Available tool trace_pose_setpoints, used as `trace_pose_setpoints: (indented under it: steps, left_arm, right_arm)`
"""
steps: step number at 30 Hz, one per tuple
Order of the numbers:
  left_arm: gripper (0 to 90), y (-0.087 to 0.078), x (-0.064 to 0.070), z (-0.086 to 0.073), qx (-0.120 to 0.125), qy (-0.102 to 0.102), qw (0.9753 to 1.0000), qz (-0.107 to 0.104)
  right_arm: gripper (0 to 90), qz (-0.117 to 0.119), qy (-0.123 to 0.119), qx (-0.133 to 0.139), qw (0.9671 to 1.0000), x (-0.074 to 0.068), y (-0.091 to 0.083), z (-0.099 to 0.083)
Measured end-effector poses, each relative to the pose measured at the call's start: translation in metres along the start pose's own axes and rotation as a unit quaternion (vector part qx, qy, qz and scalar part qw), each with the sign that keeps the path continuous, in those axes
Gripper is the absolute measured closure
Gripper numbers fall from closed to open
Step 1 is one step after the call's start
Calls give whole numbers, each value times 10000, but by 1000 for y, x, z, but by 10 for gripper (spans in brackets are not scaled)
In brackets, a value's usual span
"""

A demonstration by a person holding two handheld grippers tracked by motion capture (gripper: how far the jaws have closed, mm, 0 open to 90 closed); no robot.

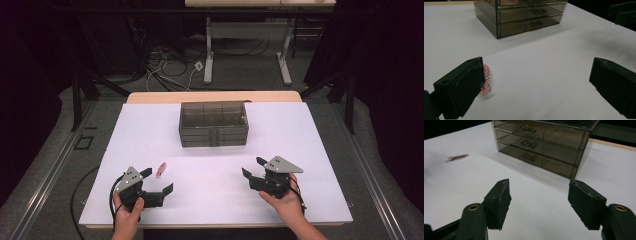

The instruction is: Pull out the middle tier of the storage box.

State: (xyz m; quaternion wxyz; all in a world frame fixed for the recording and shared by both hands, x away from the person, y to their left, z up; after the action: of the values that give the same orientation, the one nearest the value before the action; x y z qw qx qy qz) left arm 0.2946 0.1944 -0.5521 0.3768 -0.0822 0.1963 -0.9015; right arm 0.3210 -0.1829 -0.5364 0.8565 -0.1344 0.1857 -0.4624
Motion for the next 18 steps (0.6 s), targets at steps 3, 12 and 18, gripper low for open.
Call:
trace_pose_setpoints:
  steps: [3, 12, 18]
  left_arm:
    - [4, 0, 0, 0, -1, 28, 10000, 4]
    - [4, 2, 0, -1, -35, 8, 10000, -17]
    - [3, 3, 0, -1, -51, 29, 10000, 4]
  right_arm:
    - [366, 80, 79, -34, 9999, -3, 8, 7]
    - [379, 169, -3, -128, 9998, -14, 31, 19]
    - [382, 169, -54, -243, 9995, -18, 42, 22]
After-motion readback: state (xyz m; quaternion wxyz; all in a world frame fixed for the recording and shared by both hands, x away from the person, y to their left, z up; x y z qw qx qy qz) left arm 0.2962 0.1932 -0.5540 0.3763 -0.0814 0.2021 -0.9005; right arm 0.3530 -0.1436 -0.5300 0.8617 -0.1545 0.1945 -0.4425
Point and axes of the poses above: each handheld gripper's, and its own axes: y roughly forward along the jaws, z roughly out of its top, x roughly to its right, the point moved 3 cm from there along y, roughly forward along the jaws, and after that the axes turned 11 degrees about y, right-handed, at the moved point
